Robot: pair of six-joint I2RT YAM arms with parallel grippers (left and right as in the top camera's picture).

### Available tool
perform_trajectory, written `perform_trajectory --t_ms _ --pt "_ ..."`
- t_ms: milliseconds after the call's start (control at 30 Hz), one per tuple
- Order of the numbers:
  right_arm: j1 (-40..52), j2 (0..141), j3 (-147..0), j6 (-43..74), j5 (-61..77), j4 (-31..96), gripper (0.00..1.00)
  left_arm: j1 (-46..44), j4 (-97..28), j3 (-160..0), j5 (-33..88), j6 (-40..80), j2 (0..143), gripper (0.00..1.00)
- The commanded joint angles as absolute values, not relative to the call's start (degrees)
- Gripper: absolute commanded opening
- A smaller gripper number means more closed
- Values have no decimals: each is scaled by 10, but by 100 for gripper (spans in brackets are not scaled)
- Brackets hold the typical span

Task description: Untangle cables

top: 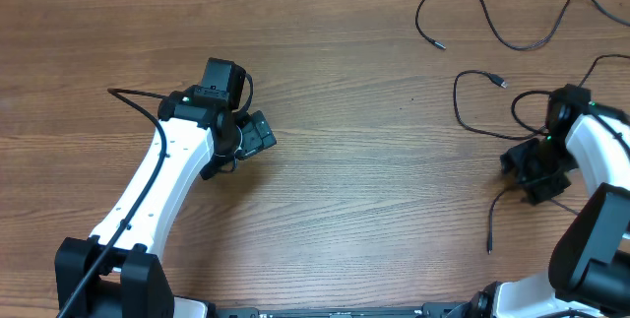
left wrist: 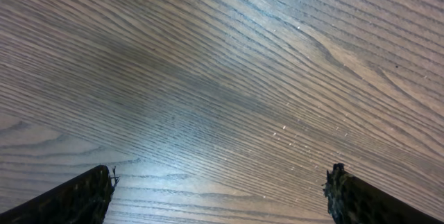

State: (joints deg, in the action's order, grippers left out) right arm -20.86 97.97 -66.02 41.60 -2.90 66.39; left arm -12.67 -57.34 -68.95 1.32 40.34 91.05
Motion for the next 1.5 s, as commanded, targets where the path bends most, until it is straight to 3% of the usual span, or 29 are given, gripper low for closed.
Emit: perform_trajectory --t_ms 0,33,167,433,600,900,1467 --pt "-225 966 -745 383 -29 667 65 -128 -574 -688 13 407 916 100" --pt "-227 966 -755 376 -29 668 66 -128 -574 -688 13 407 916 99" --pt "-251 966 -833 332 -29 658 88 -128 -574 -688 13 407 916 99" --pt "-351 980 -850 331 3 587 98 -128 -574 -688 13 407 916 100" --pt "-438 982 -872 325 90 594 98 -128 -573 -688 13 407 916 100" --pt "-567 995 -879 334 9 605 98 -128 -570 -688 13 407 916 100" --pt "-587 1133 -874 324 -129 591 96 -128 -571 -688 13 407 916 100"
